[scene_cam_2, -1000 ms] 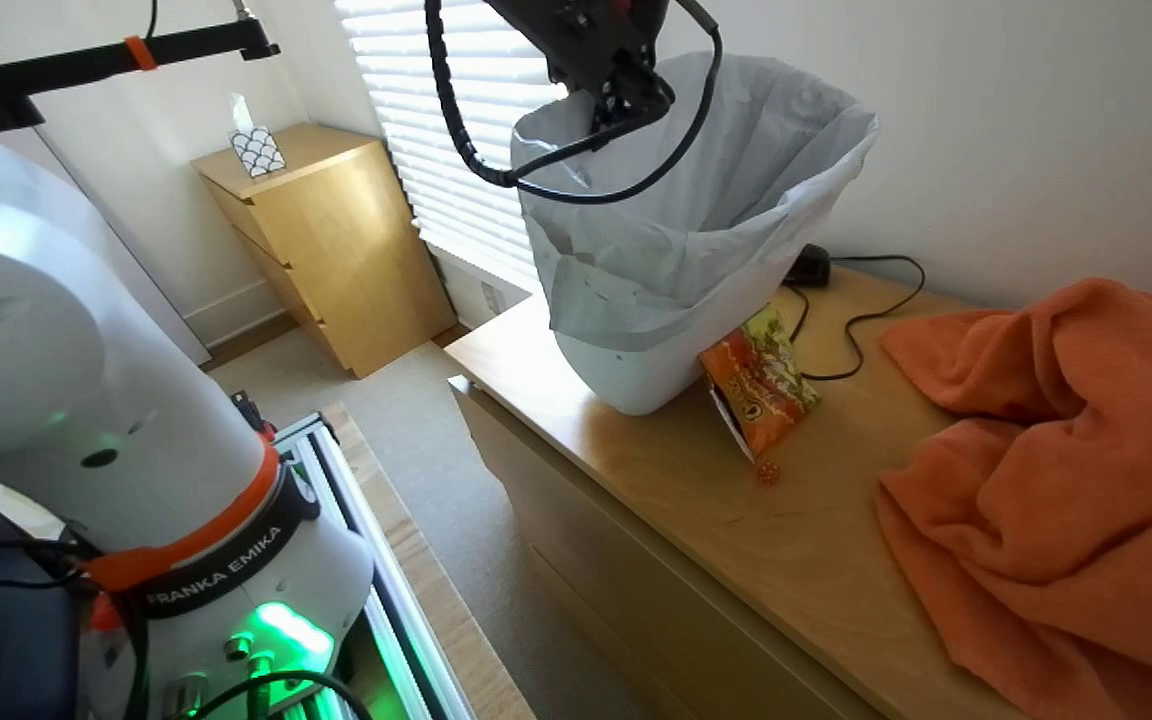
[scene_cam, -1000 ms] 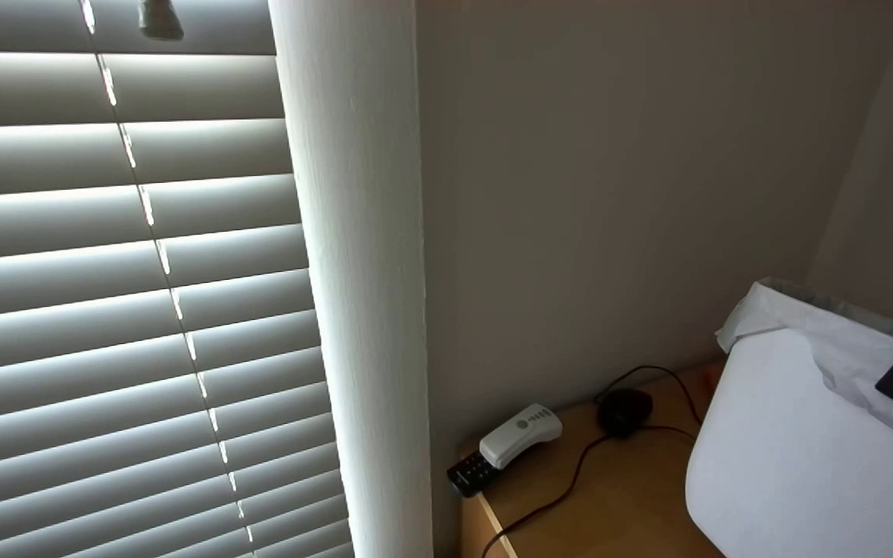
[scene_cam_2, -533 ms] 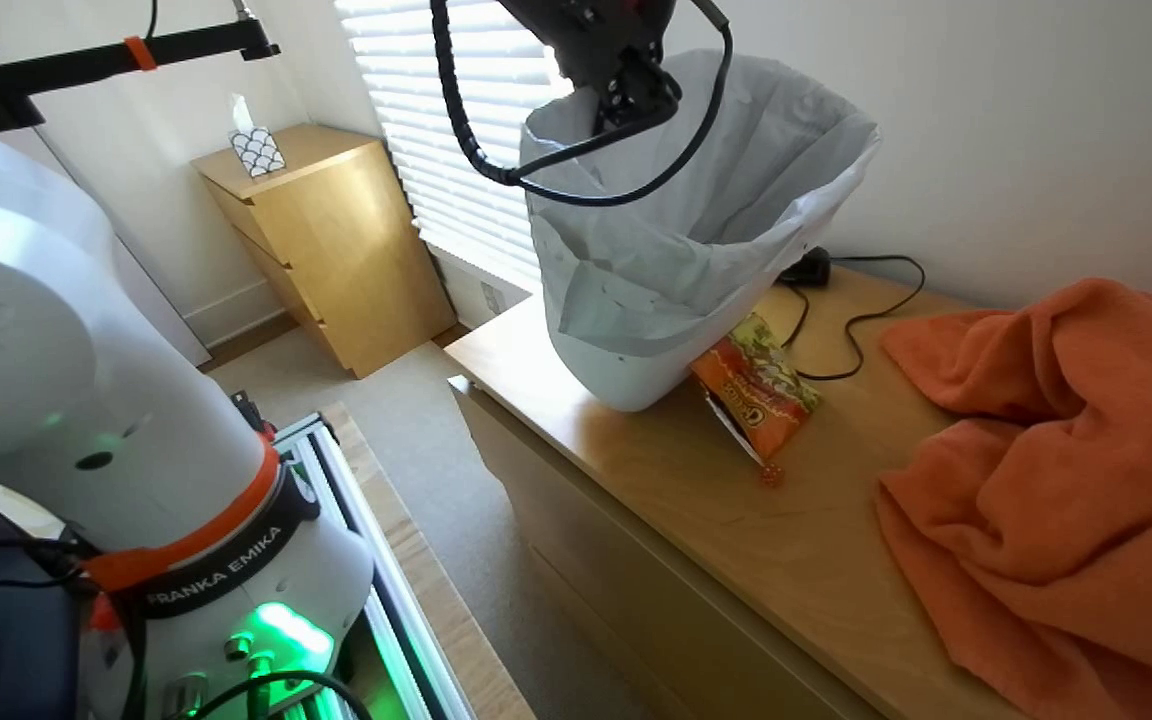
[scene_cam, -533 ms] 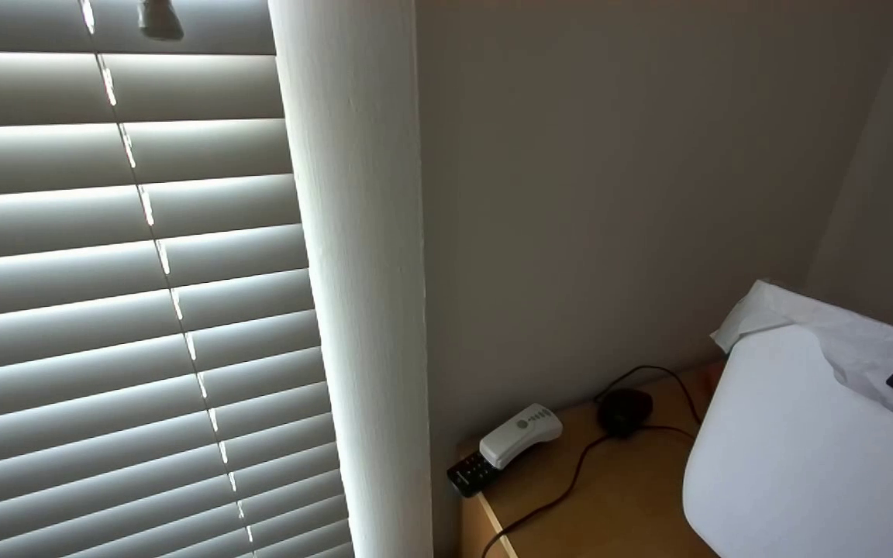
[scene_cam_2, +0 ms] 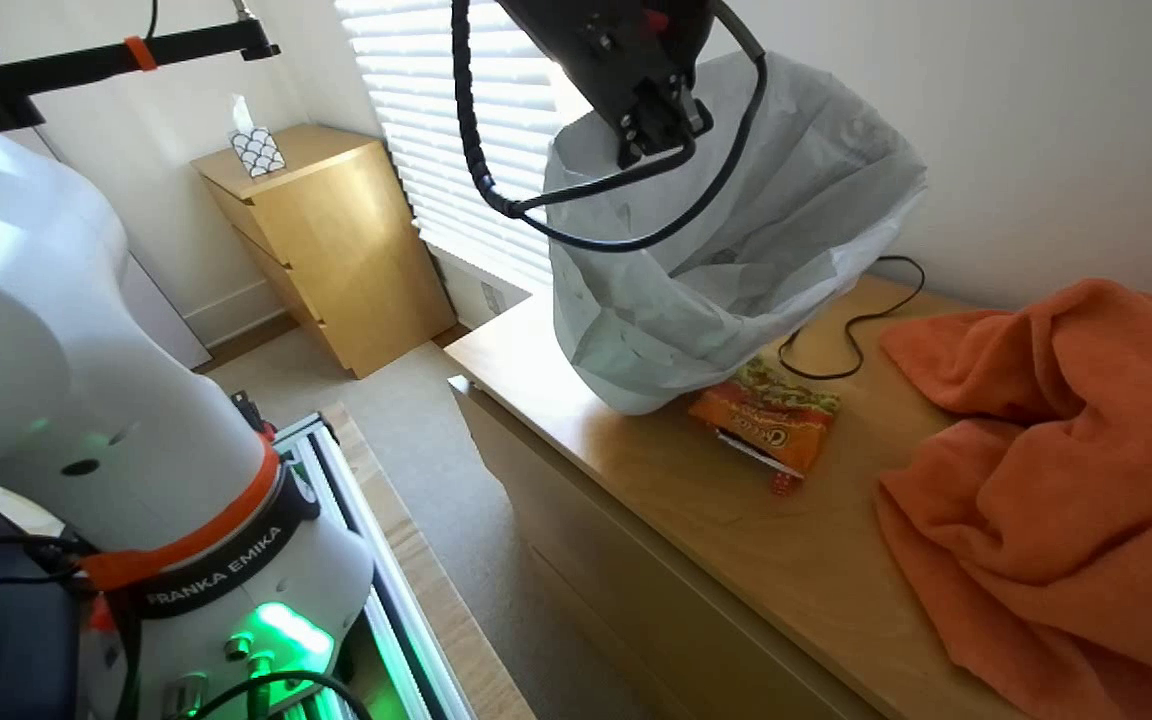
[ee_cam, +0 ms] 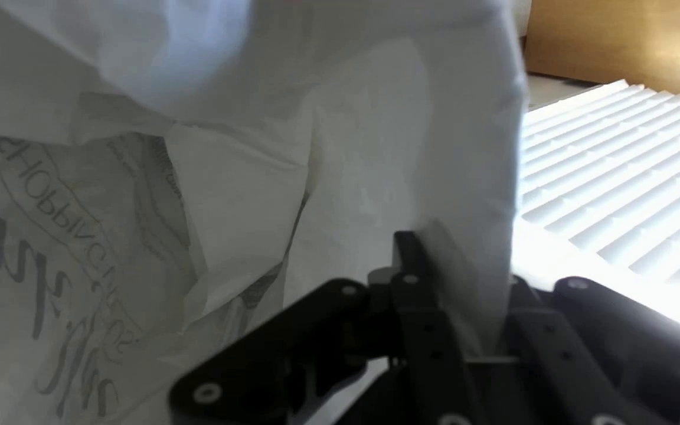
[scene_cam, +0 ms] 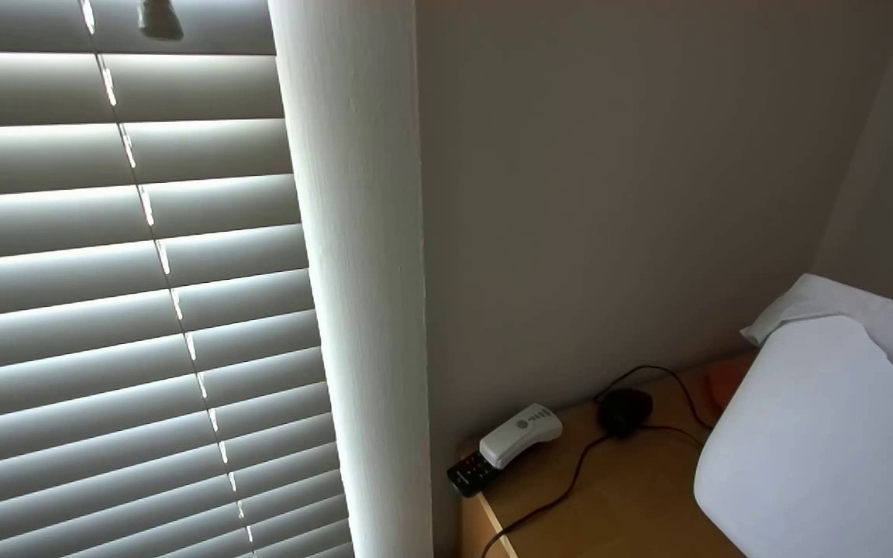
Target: Put the empty packet in the bin
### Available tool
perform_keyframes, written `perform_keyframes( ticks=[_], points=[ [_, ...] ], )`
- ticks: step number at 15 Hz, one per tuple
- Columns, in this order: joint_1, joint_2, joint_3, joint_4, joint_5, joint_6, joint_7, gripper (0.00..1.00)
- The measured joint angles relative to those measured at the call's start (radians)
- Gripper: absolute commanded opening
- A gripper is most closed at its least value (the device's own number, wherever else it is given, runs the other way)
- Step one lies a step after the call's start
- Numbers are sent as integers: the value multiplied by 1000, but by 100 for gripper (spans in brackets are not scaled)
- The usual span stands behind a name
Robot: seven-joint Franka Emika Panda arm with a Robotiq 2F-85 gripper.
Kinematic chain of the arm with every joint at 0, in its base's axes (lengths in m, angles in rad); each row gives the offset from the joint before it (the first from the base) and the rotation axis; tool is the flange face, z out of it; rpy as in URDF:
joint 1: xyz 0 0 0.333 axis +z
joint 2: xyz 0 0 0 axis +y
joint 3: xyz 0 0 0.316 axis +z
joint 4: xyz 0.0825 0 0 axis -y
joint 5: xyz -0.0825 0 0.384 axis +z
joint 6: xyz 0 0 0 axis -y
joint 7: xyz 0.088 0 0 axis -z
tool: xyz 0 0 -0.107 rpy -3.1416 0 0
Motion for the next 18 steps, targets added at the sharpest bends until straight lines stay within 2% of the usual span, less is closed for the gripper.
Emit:
perform_keyframes(
  ticks=[3,7,14,18],
  points=[
    [-29,7,-10,3,1,0,0,3],
    [-31,16,-25,3,23,-4,-10,3],
    [-32,59,-56,10,94,-97,-83,3],
    [-44,79,-57,26,102,-111,-104,3]
  ],
)
